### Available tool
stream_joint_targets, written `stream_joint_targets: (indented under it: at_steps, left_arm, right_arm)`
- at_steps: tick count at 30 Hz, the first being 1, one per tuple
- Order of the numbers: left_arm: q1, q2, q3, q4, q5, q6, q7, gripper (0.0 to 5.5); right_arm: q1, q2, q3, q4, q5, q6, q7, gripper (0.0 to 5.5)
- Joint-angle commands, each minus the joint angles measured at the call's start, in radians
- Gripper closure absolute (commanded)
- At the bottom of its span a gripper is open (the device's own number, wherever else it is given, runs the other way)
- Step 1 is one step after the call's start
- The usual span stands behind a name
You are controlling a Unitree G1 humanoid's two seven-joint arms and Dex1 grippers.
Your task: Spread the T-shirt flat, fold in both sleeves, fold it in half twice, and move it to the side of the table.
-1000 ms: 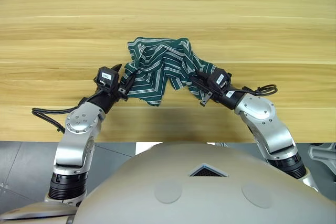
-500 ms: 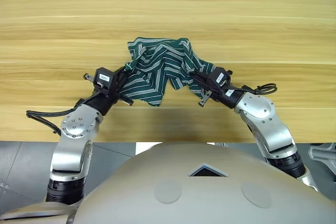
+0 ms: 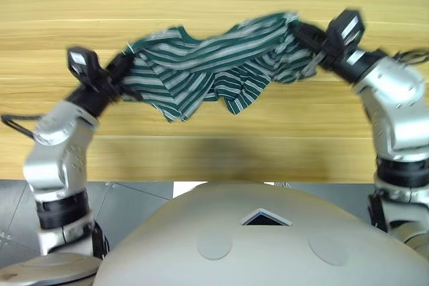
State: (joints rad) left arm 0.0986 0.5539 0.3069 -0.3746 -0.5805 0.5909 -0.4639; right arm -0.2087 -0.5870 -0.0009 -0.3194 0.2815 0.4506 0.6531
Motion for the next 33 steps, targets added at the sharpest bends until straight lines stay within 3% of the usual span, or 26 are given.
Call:
stream_joint_targets:
  at_steps: [1,6,10,12,14,17,25,33]
  left_arm:
    - [-0.411,0.142,0.018,0.196,-0.029,0.133,-0.007,5.49]
    - [-0.612,0.252,0.055,0.129,-0.078,0.240,-0.005,5.49]
    - [-0.842,0.166,-0.127,0.283,0.001,0.216,-0.004,5.49]
    - [-1.026,0.055,-0.246,0.580,0.118,0.100,-0.019,5.49]
    - [-1.207,-0.018,-0.292,0.936,0.220,-0.046,-0.019,5.49]
    - [-1.391,-0.063,-0.303,1.305,0.308,-0.235,0.004,5.49]
    - [-1.619,-0.082,-0.269,1.658,0.421,-0.449,0.097,5.49]
    - [-1.671,-0.083,-0.210,1.713,0.486,-0.495,0.120,5.49]
  right_arm:
    - [-0.413,-0.088,-0.024,0.279,-0.013,0.008,0.088,5.50]
    - [-0.621,-0.223,-0.104,0.350,-0.017,-0.040,0.151,5.50]
    - [-0.814,-0.143,-0.011,0.604,-0.077,-0.106,0.169,5.50]
    - [-0.993,-0.030,0.042,0.958,-0.150,-0.211,0.141,5.50]
    - [-1.141,0.059,0.056,1.266,-0.207,-0.302,0.061,5.50]
    - [-1.250,0.116,0.046,1.488,-0.247,-0.366,-0.044,5.50]
    - [-1.386,0.161,-0.023,1.660,-0.275,-0.399,-0.213,5.50]
    - [-1.383,0.169,-0.098,1.687,-0.310,-0.394,-0.240,5.50]
